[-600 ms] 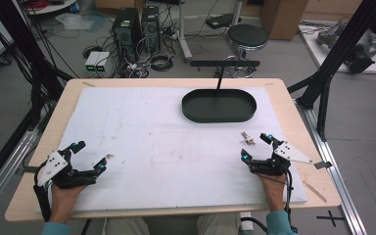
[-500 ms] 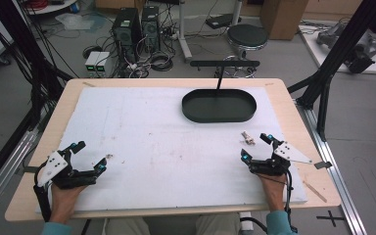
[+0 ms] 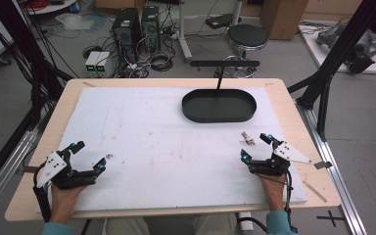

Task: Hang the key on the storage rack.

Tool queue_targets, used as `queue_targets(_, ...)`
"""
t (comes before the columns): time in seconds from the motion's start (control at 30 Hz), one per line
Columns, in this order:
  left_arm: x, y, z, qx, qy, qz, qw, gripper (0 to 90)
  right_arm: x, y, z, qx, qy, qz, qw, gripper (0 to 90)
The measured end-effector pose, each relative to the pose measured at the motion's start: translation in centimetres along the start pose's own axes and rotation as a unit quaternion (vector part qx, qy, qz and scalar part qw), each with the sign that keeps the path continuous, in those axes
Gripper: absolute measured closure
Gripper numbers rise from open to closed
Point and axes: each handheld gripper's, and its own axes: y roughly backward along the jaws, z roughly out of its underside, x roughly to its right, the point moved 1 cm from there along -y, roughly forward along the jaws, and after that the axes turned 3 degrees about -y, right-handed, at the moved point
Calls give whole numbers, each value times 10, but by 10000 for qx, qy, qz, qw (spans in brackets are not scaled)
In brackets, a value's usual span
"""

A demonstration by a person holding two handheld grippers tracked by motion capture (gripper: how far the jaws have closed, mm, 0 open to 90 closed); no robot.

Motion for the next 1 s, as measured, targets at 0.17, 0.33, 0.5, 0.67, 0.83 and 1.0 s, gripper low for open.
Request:
queue_targets(0.17, 0, 0, 0, -6, 9, -11, 10000, 17, 2, -1, -1, -27, -77, -26, 10000, 8)
queue_targets(0.33, 0, 0, 0, -20, 23, -10, 10000, 17, 9, 0, -7, -143, -296, -76, 9994, 8)
queue_targets(0.5, -1, 0, 0, -14, 48, 2, 10000, 17, 23, 8, -33, -409, -282, -146, 9987, 8)
queue_targets(0.67, -1, -1, 0, -24, 50, 8, 10000, 17, 30, 6, -48, -874, -138, -250, 9958, 8)
queue_targets(0.83, -1, -1, 0, -18, 69, 6, 10000, 17, 41, -1, -70, -1598, 125, -423, 9862, 8)
queue_targets(1.0, -2, -1, 0, -36, 81, 6, 10000, 17, 45, -8, -80, -2101, 368, -567, 9753, 9)
